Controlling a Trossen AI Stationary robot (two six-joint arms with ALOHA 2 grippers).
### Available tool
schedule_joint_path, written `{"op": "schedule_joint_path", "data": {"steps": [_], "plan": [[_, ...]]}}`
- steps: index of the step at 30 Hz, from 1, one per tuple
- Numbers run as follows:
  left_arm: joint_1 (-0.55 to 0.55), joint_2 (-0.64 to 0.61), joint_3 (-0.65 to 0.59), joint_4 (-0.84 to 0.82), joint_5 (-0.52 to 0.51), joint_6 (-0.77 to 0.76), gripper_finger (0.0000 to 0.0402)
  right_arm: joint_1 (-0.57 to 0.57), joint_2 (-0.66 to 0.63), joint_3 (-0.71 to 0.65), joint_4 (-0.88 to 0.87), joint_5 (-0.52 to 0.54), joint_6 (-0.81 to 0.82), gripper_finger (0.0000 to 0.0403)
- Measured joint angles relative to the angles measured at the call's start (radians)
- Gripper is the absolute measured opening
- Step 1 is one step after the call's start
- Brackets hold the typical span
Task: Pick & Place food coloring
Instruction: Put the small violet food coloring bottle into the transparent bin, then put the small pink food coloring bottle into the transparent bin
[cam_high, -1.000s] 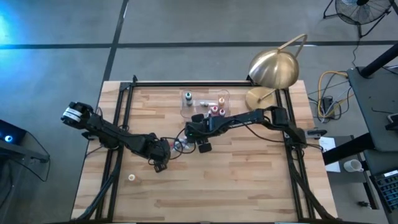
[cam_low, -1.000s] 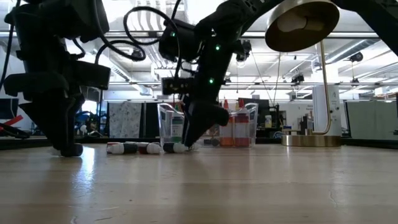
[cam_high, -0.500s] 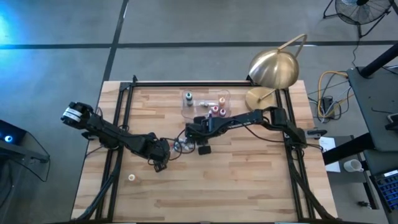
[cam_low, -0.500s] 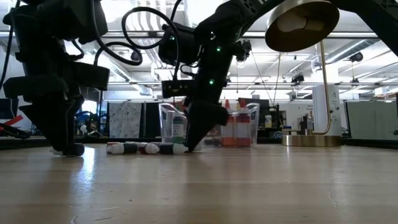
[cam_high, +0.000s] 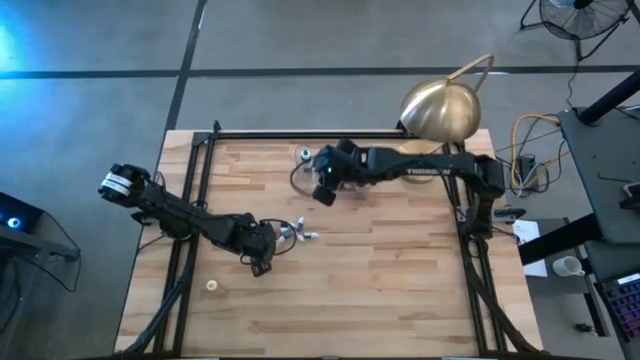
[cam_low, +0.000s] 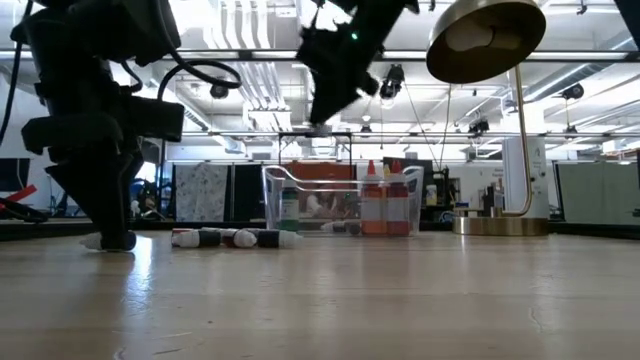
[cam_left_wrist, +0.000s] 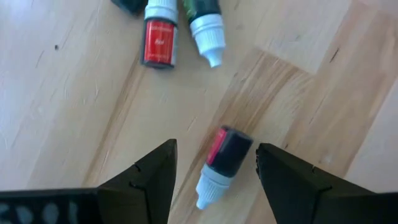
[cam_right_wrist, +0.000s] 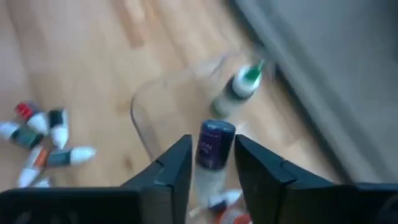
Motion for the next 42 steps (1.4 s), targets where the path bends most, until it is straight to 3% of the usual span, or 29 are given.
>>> {"op": "schedule_joint_path", "data": {"steps": [3, 6, 9, 12, 16, 17, 20, 23, 27, 30, 42], "plan": [[0.01, -0.002, 0.01, 0.002, 0.011, 0.019, 0.0193, -0.034, -0.017, 0.005, -0.049, -0.115, 0.036, 0.0152], [0.023, -0.006, 0.029, -0.003, 0.045, 0.035, 0.0193, -0.036, -0.034, 0.014, -0.102, -0.137, 0.036, 0.0182], [0.041, -0.018, 0.06, -0.017, 0.067, 0.03, 0.0193, -0.014, -0.061, 0.013, -0.121, -0.104, 0.009, 0.0204], [0.094, -0.051, 0.092, -0.05, 0.118, -0.056, 0.0193, 0.02, -0.12, 0.006, -0.168, -0.006, -0.023, 0.022], [0.264, -0.118, 0.122, -0.086, 0.357, -0.218, 0.0193, 0.042, -0.181, -0.052, -0.255, 0.039, 0.023, 0.0231], [0.29, -0.139, 0.123, -0.089, 0.366, -0.215, 0.0193, 0.044, -0.196, -0.075, -0.262, 0.039, 0.045, 0.0232], [0.289, -0.182, 0.11, -0.093, 0.348, -0.072, 0.0193, 0.058, -0.25, -0.149, -0.26, 0.043, 0.104, 0.0232], [0.185, -0.186, 0.098, -0.095, 0.327, 0.197, 0.0193, 0.084, -0.286, -0.221, -0.26, 0.044, 0.173, 0.0233], [0.021, -0.166, 0.097, -0.098, 0.15, 0.48, 0.0193, 0.119, -0.31, -0.288, -0.26, 0.051, 0.256, 0.0233], [-0.021, -0.119, 0.085, -0.093, 0.06, 0.488, 0.0193, 0.139, -0.322, -0.324, -0.247, 0.055, 0.299, 0.0233], [0.025, 0.061, 0.024, -0.038, 0.115, 0.404, 0.0176, 0.159, -0.307, -0.34, -0.193, 0.081, 0.35, 0.0233]]}}
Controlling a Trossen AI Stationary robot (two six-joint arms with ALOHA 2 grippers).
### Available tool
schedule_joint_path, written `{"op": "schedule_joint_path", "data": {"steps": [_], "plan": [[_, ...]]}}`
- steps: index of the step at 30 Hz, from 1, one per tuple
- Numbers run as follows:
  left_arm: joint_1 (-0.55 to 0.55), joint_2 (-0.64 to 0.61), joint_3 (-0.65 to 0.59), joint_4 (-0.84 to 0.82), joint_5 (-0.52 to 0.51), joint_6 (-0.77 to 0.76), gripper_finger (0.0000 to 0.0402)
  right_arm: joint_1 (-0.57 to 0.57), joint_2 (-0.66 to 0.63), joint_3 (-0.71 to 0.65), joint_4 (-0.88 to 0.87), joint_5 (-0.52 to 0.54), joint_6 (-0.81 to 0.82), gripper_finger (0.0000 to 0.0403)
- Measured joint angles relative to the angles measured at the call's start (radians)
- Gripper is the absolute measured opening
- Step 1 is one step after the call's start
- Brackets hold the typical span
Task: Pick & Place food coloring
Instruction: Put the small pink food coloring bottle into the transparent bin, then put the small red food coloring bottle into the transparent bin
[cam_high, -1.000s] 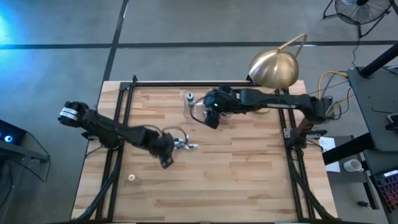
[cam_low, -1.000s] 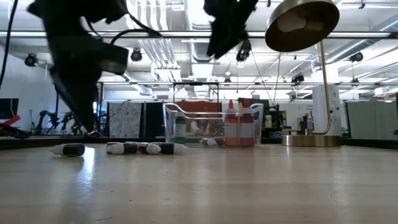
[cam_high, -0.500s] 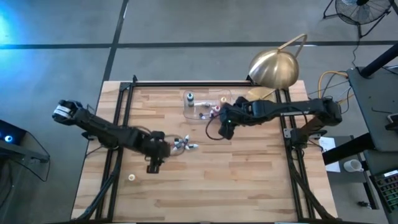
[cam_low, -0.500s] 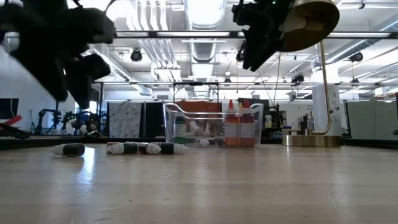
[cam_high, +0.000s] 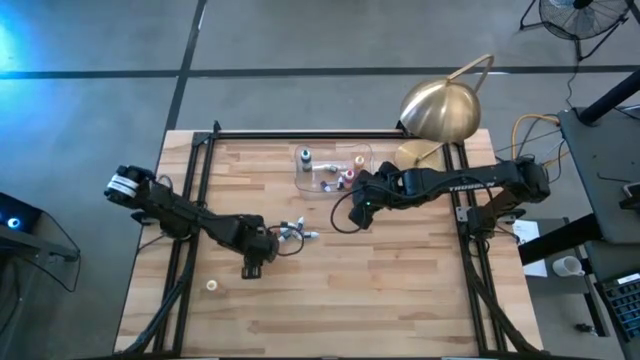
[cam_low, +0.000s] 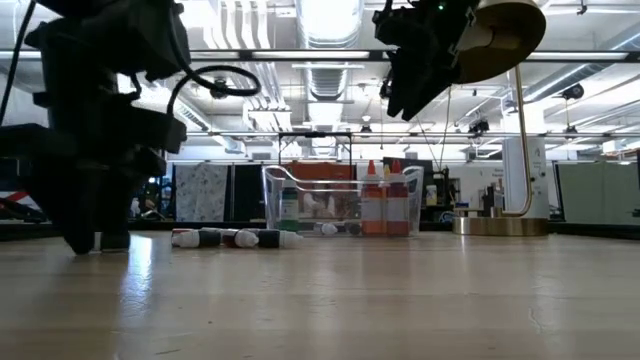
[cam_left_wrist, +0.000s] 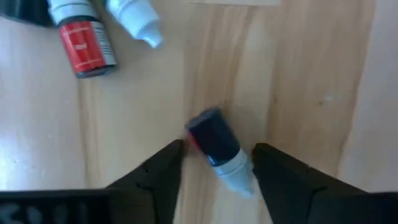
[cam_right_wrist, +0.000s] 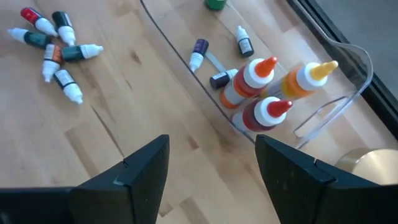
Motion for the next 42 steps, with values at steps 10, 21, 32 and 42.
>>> {"op": "schedule_joint_path", "data": {"steps": [10, 21, 32, 42], "plan": [[0.128, -0.031, 0.046, -0.012, -0.006, 0.017, 0.0034, 0.0, 0.0, 0.002, -0.008, 0.026, 0.0, 0.0233], [0.415, -0.15, 0.306, 0.305, -0.173, 0.222, 0.0112, 0.0, -0.015, 0.003, -0.041, 0.052, 0.0, 0.0233], [0.39, -0.201, 0.529, 0.039, -0.007, 0.342, 0.0271, 0.002, -0.033, 0.002, -0.072, 0.051, 0.04, 0.0233], [0.208, -0.142, 0.206, -0.083, -0.082, 0.186, 0.0274, 0.011, -0.005, 0.001, -0.051, 0.046, -0.01, 0.0233]]}}
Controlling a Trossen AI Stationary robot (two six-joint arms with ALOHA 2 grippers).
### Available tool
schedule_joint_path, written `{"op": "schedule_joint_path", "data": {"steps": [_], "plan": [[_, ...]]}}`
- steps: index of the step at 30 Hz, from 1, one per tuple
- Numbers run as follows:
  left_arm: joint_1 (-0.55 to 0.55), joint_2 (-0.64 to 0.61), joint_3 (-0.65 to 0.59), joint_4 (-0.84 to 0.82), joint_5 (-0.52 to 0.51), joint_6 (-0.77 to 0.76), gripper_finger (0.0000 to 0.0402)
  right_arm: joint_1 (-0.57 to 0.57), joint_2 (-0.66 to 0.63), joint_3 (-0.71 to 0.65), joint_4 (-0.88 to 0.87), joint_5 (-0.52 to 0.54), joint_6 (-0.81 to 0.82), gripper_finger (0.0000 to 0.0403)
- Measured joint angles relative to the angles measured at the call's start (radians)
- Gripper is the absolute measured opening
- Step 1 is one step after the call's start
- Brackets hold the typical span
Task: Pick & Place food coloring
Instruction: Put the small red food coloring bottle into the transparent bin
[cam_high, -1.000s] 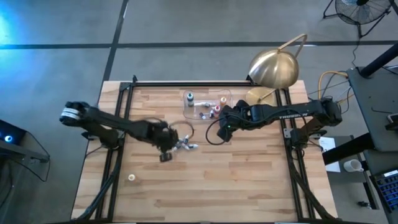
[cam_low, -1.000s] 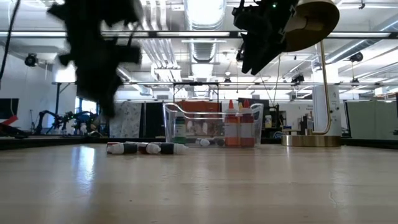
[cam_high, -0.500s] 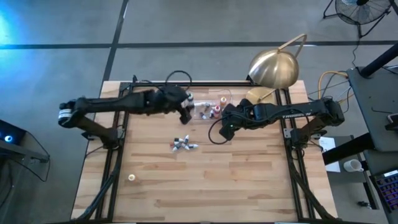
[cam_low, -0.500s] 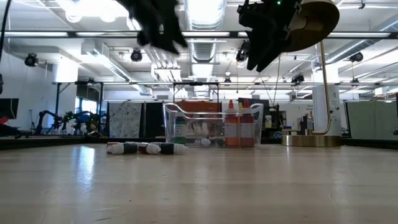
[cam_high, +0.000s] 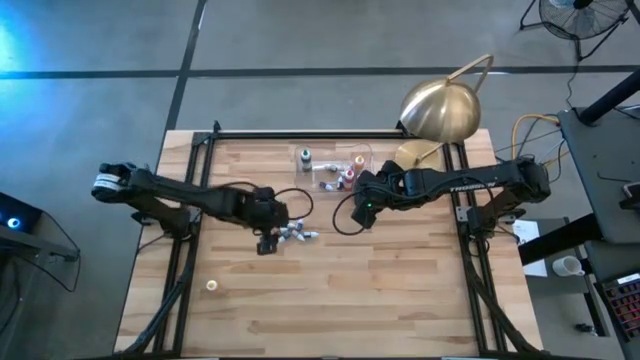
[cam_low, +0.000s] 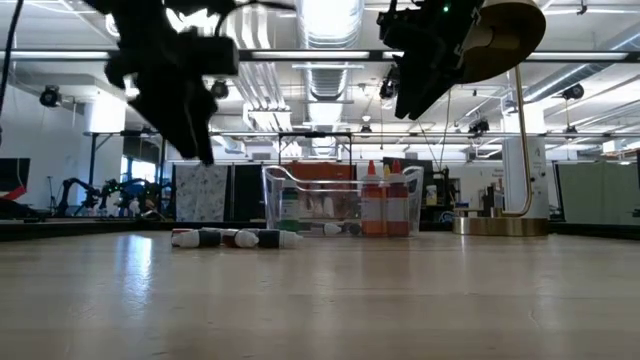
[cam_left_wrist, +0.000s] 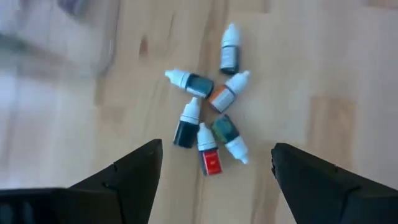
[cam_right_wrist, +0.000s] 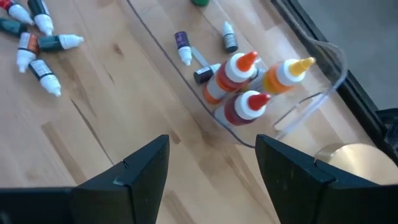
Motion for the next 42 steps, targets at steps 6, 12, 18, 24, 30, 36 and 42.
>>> {"op": "schedule_joint_path", "data": {"steps": [6, 12, 18, 24, 30, 36, 42], "plan": [[-0.004, 0.041, -0.119, 0.116, -0.056, -0.145, 0.0274, 0.016, 0.029, 0.0, 0.049, -0.011, 0.008, 0.0233], [0.001, 0.08, -0.148, 0.151, -0.06, -0.162, 0.0243, 0.026, 0.054, -0.001, 0.065, -0.029, 0.021, 0.0233], [0.002, 0.142, -0.15, 0.191, -0.052, -0.16, 0.0203, 0.026, 0.062, -0.001, 0.069, -0.033, 0.055, 0.0233], [0.002, 0.224, -0.15, 0.232, -0.021, -0.153, 0.0188, 0.026, 0.061, -0.001, 0.067, -0.033, 0.063, 0.0233], [0.001, 0.243, -0.147, 0.249, -0.016, -0.162, 0.0135, 0.026, 0.061, -0.001, 0.066, -0.032, 0.062, 0.0233], [0.009, 0.185, -0.116, 0.24, -0.024, -0.132, 0.0034, 0.026, 0.061, -0.001, 0.064, -0.032, 0.062, 0.0233], [0.044, 0.051, 0.053, 0.224, -0.121, -0.031, 0.0027, 0.026, 0.041, -0.001, 0.061, -0.017, 0.062, 0.0233]]}}
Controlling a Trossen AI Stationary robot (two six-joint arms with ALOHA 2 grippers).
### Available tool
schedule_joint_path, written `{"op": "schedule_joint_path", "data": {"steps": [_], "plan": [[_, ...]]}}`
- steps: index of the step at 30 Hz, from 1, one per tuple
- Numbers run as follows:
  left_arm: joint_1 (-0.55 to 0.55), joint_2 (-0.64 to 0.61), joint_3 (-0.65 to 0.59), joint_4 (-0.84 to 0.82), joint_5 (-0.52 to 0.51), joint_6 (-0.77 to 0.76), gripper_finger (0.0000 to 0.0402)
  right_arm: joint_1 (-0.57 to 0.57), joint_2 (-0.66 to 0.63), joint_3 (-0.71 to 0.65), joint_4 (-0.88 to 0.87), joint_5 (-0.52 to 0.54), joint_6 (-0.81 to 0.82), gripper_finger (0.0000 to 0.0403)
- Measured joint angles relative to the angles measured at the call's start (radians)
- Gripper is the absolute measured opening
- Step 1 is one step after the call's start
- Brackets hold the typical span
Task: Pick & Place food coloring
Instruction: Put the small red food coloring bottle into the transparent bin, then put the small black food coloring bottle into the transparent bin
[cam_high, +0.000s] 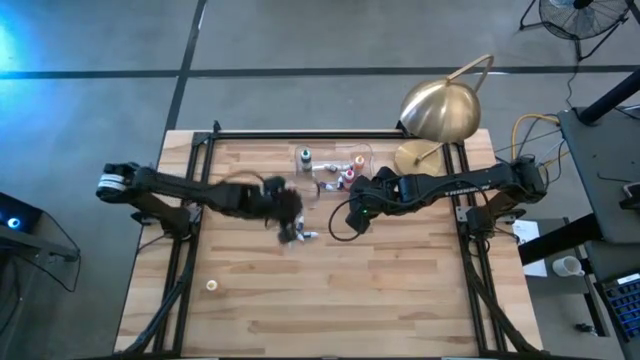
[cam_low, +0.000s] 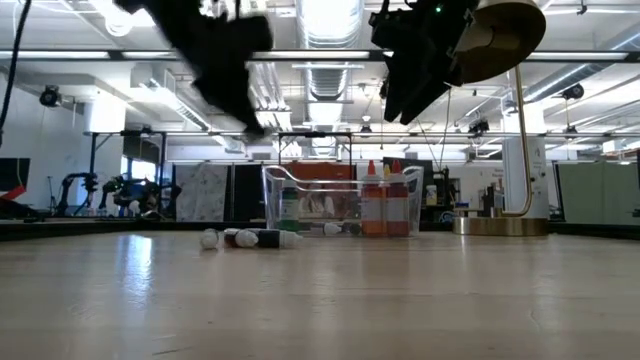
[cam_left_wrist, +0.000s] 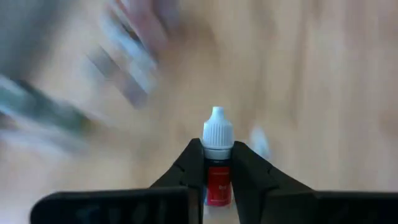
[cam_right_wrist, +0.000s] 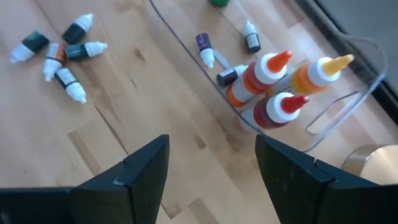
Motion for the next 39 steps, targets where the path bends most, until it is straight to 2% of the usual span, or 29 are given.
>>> {"op": "schedule_joint_path", "data": {"steps": [3, 5, 7, 8, 10, 12, 14, 17, 19, 23, 25, 30, 34, 39], "plan": [[0.08, -0.015, 0.042, 0.185, -0.09, 0.101, 0.0037, 0.0, -0.009, 0.0, -0.005, 0.024, 0.0, 0.0233], [0.138, -0.009, 0.059, 0.298, -0.145, 0.127, 0.007, -0.001, -0.012, 0.0, -0.003, 0.031, 0.0, 0.0233], [0.182, 0.006, 0.111, 0.294, -0.202, 0.11, 0.0113, -0.001, -0.015, 0.0, -0.007, 0.038, 0.0, 0.0233], [0.191, 0.007, 0.14, 0.236, -0.207, 0.11, 0.0133, -0.001, -0.015, 0.0, -0.011, 0.038, 0.001, 0.0233], [0.19, 0.0, 0.219, 0.06, -0.177, 0.115, 0.0168, 0.0, -0.015, 0.0, -0.024, 0.039, 0.016, 0.0233], [0.173, -0.01, 0.296, -0.041, -0.082, 0.112, 0.0192, 0.001, -0.015, 0.0, -0.037, 0.039, 0.03, 0.0233], [0.161, -0.019, 0.343, -0.127, 0.027, 0.136, 0.0206, 0.002, -0.015, 0.0, -0.046, 0.047, 0.031, 0.0233], [0.143, -0.022, 0.363, -0.194, 0.073, 0.159, 0.0215, 0.002, -0.015, 0.0, -0.038, 0.049, 0.014, 0.0233], [0.134, -0.021, 0.346, -0.25, 0.075, 0.151, 0.0216, 0.004, -0.015, 0.0, -0.01, 0.023, -0.034, 0.0233], [0.094, -0.022, 0.252, -0.395, 0.14, 0.164, 0.0217, 0.007, 0.018, 0.0, 0.102, -0.157, -0.198, 0.0233], [0.059, -0.021, 0.178, -0.412, 0.137, 0.158, 0.0217, 0.009, 0.054, 0.0, 0.173, -0.192, -0.277, 0.0233], [-0.052, -0.055, 0.012, -0.403, 0.07, 0.029, 0.0218, 0.008, 0.173, 0.0, 0.354, -0.232, -0.476, 0.0233], [-0.124, -0.096, -0.076, -0.362, 0.042, -0.129, 0.0218, 0.01, 0.269, 0.031, 0.399, -0.318, -0.498, 0.0229], [-0.158, -0.16, -0.153, -0.277, -0.008, -0.209, 0.0218, 0.016, 0.392, 0.092, 0.419, -0.333, -0.543, 0.0226]]}}
